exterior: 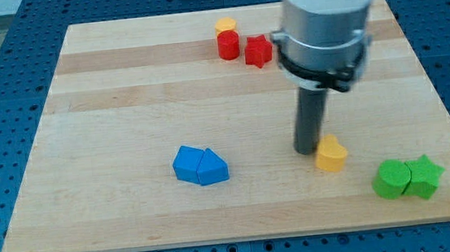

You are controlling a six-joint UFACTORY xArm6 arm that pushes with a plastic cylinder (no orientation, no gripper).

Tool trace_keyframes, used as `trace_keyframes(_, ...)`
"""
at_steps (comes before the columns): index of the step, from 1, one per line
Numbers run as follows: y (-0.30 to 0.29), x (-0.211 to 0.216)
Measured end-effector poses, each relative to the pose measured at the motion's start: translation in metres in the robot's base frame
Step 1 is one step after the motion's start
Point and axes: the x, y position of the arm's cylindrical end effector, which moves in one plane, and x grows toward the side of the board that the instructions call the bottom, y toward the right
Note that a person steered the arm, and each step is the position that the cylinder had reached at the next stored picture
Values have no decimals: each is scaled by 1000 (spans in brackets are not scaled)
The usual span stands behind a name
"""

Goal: Push the heart left above the green circle

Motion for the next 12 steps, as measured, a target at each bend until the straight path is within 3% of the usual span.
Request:
trace_keyframes(3,37,13)
trace_keyframes(5,28,2)
trace_keyframes(10,-141,-94)
trace_keyframes(11,-160,-139)
trace_keyframes(12,-165,-232)
